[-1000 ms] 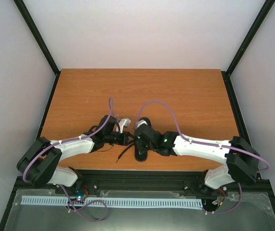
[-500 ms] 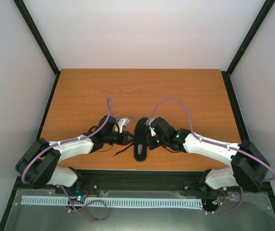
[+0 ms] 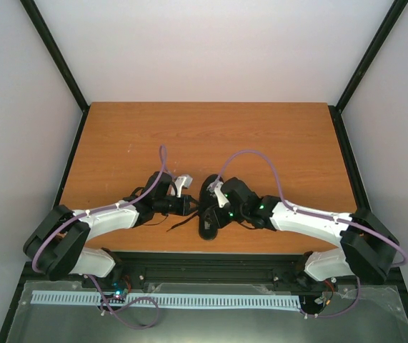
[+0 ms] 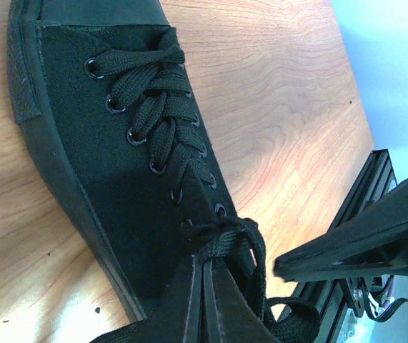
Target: Tie the shoes
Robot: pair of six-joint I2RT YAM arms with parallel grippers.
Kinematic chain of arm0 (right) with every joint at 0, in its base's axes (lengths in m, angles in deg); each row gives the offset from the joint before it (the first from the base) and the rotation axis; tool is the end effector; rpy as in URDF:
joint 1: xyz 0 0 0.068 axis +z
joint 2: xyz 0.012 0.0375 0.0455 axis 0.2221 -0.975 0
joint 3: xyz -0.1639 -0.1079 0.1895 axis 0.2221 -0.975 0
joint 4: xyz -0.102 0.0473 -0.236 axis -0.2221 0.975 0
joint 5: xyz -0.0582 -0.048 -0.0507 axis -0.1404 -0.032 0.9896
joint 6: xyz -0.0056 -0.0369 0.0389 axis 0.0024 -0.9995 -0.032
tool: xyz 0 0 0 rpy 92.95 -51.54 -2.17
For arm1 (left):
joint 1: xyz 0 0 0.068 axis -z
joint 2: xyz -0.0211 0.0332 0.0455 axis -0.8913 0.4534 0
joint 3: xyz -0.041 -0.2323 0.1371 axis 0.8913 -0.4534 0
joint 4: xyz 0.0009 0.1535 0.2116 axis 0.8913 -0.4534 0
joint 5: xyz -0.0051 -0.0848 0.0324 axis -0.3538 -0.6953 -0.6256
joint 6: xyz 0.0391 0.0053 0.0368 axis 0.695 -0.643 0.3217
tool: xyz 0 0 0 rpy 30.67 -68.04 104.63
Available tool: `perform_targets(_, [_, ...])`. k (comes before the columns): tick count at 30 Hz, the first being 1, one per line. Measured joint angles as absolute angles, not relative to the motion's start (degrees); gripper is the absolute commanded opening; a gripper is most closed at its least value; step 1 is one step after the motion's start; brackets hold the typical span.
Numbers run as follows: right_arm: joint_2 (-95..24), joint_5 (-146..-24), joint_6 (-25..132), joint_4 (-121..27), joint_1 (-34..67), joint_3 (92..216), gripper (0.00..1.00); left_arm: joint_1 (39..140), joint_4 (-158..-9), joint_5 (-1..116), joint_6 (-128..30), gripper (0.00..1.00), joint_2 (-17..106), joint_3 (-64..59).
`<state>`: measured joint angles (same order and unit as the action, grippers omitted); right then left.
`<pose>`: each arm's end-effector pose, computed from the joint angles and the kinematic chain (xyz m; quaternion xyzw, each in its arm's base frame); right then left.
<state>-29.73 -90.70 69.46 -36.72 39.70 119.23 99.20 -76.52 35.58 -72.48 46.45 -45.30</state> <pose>0.1551 0.2160 0.2007 -0.2777 0.8773 0.3163 0.2306 0.1929 -0.1632 0.1611 0.1159 0.8730 -0.4311 0.1965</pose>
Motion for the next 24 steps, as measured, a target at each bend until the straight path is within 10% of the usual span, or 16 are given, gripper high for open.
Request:
perform_targets(13, [-33.6, -90.7, 69.4, -38.1, 40.3, 120.3, 0.33, 99.2, -76.5, 35.5, -73.1, 0.01, 46.7, -45.3])
perform_targets(17, [-34.1, -90.7, 69.2, -38.1, 40.3, 120.6, 0.05, 99.2, -76.5, 35.5, -73.2, 0.01, 46.7, -45.3])
perform_targets(24, [-34.1, -90.0, 69.0, -38.0, 40.4, 120.8, 0.03, 99.2, -76.3, 37.2, -74.7, 0.01, 45.9, -46.1])
